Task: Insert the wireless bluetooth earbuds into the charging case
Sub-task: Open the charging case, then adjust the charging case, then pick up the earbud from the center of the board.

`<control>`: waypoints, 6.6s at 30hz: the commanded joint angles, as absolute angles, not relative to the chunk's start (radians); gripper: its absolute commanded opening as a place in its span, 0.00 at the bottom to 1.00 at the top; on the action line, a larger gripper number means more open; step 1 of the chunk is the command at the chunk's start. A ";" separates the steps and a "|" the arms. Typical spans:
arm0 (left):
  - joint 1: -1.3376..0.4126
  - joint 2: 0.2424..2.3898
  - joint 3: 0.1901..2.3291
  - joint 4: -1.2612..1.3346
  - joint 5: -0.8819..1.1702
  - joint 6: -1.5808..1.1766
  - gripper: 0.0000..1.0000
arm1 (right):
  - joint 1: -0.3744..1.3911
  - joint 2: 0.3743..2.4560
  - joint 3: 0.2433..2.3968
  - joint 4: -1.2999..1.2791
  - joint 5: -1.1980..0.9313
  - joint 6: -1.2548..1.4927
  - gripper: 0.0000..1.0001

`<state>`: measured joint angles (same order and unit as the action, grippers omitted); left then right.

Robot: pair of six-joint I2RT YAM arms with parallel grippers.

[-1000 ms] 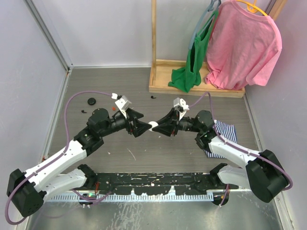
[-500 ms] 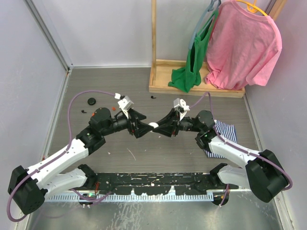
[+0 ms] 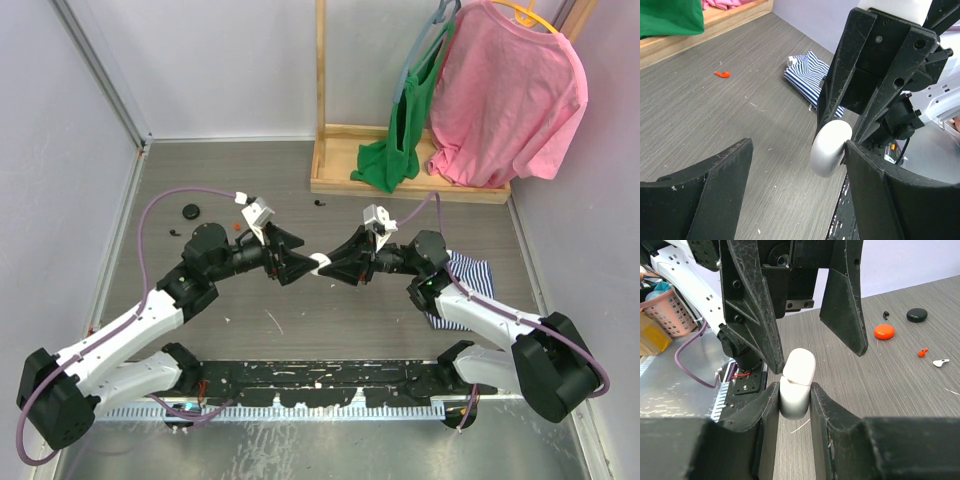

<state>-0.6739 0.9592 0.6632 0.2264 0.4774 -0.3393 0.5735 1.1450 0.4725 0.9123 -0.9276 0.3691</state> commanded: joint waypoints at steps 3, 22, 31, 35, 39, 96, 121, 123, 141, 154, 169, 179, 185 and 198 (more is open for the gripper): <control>-0.647 0.931 0.658 0.256 0.422 -0.342 0.74 | 0.579 1.104 0.480 1.024 -1.000 0.382 0.02; -0.646 0.911 0.663 0.250 0.445 -0.370 0.76 | 0.578 1.121 0.430 1.137 -0.967 0.359 0.02; -0.646 0.871 0.639 0.269 0.483 -0.389 0.75 | 0.578 1.127 0.422 1.143 -0.933 0.350 0.01; -0.646 0.887 0.636 0.298 0.533 -0.398 0.74 | 0.579 1.140 0.432 1.157 -0.955 0.371 0.01; -0.645 0.909 0.631 0.340 0.554 -0.410 0.69 | 0.579 1.156 0.434 1.195 -0.975 0.402 0.01; -0.647 0.937 0.729 0.189 0.782 -0.137 0.07 | 0.582 1.235 0.486 1.127 -1.064 0.435 0.47; -0.669 0.950 0.796 0.025 0.734 -0.061 0.08 | 0.623 1.219 0.481 1.000 -1.039 0.234 0.26; -0.671 0.946 0.800 0.012 0.732 -0.056 0.11 | 0.625 1.218 0.475 1.001 -1.032 0.217 0.23; -0.673 0.862 0.794 -0.074 0.444 -0.106 0.78 | 0.624 1.271 0.384 1.181 -0.931 0.106 0.12; -0.658 0.941 0.839 -0.295 -0.217 -0.323 0.97 | 0.624 1.259 0.258 1.293 -0.777 0.052 0.12; -0.439 1.101 0.808 -0.517 -0.447 -0.697 0.98 | 0.625 1.282 0.241 1.317 -0.729 0.048 0.11; -0.272 1.253 0.832 -0.585 -0.430 -0.840 0.98 | 0.626 1.292 0.246 1.315 -0.730 0.054 0.10; -0.219 1.368 0.859 -0.591 -0.427 -0.860 0.98 | 0.630 1.295 0.252 1.298 -0.729 0.049 0.10; -0.146 1.526 0.916 -0.532 -0.368 -0.861 0.70 | 0.646 1.308 0.269 1.255 -0.732 0.024 0.10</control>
